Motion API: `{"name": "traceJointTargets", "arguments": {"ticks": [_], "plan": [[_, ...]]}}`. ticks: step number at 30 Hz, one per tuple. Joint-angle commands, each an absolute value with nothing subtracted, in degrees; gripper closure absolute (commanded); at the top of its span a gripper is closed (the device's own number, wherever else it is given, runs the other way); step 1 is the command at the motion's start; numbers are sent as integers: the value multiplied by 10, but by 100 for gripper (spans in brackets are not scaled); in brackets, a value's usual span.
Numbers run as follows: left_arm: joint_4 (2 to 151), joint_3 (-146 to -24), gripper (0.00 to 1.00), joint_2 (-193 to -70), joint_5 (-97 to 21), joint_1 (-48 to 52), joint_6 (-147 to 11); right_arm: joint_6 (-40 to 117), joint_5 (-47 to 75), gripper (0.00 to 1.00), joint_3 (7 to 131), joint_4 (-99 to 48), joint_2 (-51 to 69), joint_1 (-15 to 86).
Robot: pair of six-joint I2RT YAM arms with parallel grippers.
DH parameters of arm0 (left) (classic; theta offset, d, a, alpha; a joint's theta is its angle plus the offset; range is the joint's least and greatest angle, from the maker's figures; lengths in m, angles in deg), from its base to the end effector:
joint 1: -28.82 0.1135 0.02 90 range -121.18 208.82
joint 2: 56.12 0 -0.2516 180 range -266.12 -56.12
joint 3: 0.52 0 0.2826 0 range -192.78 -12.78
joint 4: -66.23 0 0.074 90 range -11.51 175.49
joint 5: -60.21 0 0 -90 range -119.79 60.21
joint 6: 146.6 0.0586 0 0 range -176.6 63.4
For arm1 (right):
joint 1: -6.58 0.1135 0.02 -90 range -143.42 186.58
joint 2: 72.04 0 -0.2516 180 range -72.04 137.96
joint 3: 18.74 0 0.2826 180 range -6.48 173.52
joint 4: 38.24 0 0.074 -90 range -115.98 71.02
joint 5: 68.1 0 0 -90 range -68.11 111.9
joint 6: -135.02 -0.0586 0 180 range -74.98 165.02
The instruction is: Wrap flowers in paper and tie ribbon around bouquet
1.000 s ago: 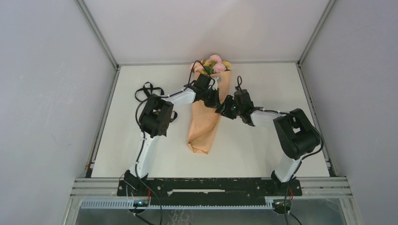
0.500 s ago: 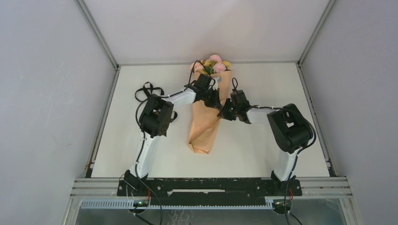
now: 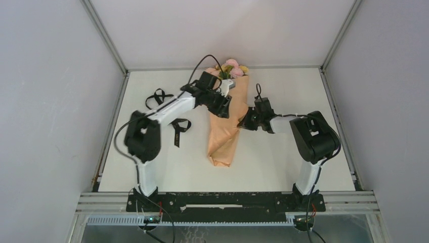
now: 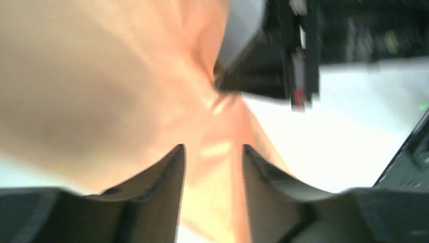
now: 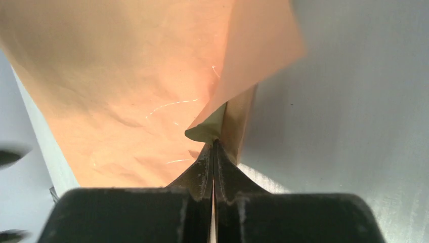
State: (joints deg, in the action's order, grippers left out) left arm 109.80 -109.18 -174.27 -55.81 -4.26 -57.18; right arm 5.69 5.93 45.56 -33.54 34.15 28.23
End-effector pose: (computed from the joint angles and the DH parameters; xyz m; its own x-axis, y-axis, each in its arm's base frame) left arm 0.3995 -0.2909 0.1875 -0.6769 0.4301 -0.5974 0.7046 0.6135 -0.3567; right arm 0.3566 0.1589 0.0717 -0.8585 0.3148 -0.4049 0.0176 0.8071 0.5901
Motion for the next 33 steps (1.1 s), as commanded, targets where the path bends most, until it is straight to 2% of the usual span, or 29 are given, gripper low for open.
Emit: {"name": "traceJointTargets", "arguments": {"ticks": [1, 4, 9, 15, 23, 26, 33], "plan": [[1185, -961, 60, -1568, -462, -47, -406, 49, 38, 100, 440, -360, 351, 272], [1182, -842, 75, -1523, -417, -58, -375, 41, 30, 100, 438, -371, 356, 272], [1113, -738, 81, -1500, -374, -130, -342, 29, 24, 100, 432, -389, 366, 274], [1045, -708, 82, -1505, -318, -231, -318, 6, 25, 100, 407, -421, 363, 275], [1047, -692, 81, -1526, -182, -387, -283, -9, 32, 100, 389, -441, 355, 279], [1061, -698, 80, -1549, -177, -431, -280, -15, 33, 100, 382, -449, 351, 280], [1094, -696, 66, -1572, -185, -494, -267, -19, 44, 100, 374, -449, 337, 279]]}}
